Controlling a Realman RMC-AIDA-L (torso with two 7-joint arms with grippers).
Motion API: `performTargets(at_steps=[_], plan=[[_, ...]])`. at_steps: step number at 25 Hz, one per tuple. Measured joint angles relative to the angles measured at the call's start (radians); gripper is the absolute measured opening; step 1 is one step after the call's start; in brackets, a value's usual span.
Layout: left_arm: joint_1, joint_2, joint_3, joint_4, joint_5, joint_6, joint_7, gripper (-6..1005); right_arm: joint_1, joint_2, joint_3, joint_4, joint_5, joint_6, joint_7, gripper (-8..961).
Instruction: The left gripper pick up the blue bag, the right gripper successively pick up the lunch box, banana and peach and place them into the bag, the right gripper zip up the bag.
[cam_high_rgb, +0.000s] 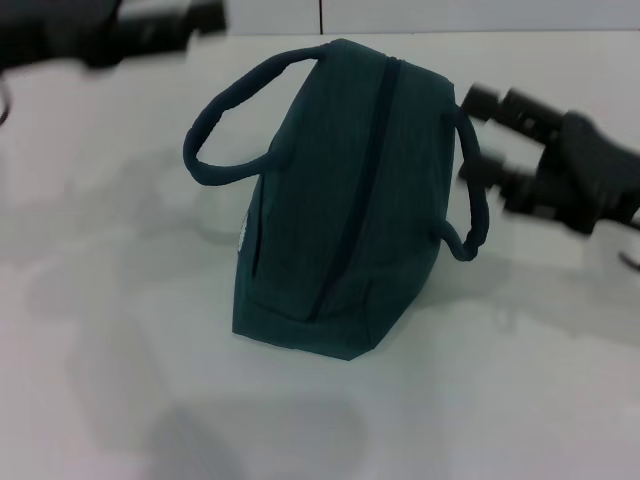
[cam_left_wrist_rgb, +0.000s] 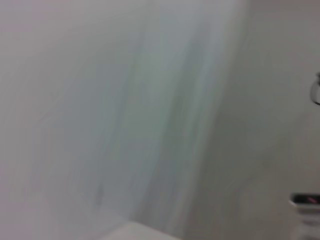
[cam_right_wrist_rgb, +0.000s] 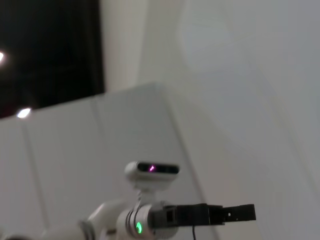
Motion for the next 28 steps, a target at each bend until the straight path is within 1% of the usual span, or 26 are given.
performTargets(at_steps=[2, 3, 4, 6, 7, 9, 11, 14, 18, 21, 28], plan=[[0.04, 0.01, 0.0, 0.001, -0.002, 0.079, 0.018, 804, -0.001, 0.008, 0.0, -0.018, -0.067, 0.003, -0.038, 879], [0.063, 0.013, 0.0, 0.001, -0.002, 0.122, 0.039, 828, -0.002, 0.015, 0.0, -0.025, -0.109, 0.01, -0.062, 879], [0.079, 0.012, 0.0, 0.001, -0.001, 0.145, 0.056, 852, -0.002, 0.015, 0.0, -0.025, -0.109, 0.01, -0.062, 879], [0.124, 0.01, 0.005, -0.003, 0.006, 0.192, 0.111, 861, -0.001, 0.041, 0.0, -0.027, -0.202, 0.036, -0.144, 880], [0.124, 0.01, 0.005, -0.003, 0.006, 0.192, 0.111, 865, -0.001, 0.049, 0.0, -0.027, -0.222, 0.042, -0.166, 880], [0.208, -0.001, 0.01, -0.013, 0.021, 0.23, 0.199, 874, -0.004, 0.065, 0.0, -0.027, -0.256, 0.054, -0.189, 879], [0.245, -0.007, 0.01, -0.024, 0.026, 0.245, 0.25, 874, -0.004, 0.08, 0.0, -0.029, -0.286, 0.07, -0.194, 878], [0.276, -0.012, 0.011, -0.074, 0.032, 0.26, 0.327, 875, -0.004, 0.084, -0.004, -0.028, -0.3, 0.086, -0.192, 875], [0.274, -0.003, 0.011, -0.14, 0.032, 0.265, 0.346, 875, -0.001, 0.084, -0.005, -0.023, -0.318, 0.086, -0.186, 875], [0.277, -0.001, 0.011, -0.148, 0.033, 0.27, 0.352, 874, 0.005, 0.083, -0.005, -0.027, -0.331, 0.089, -0.181, 874], [0.27, -0.009, 0.013, -0.151, 0.044, 0.271, 0.353, 875, -0.001, 0.081, 0.0, -0.029, -0.332, 0.095, -0.181, 871]])
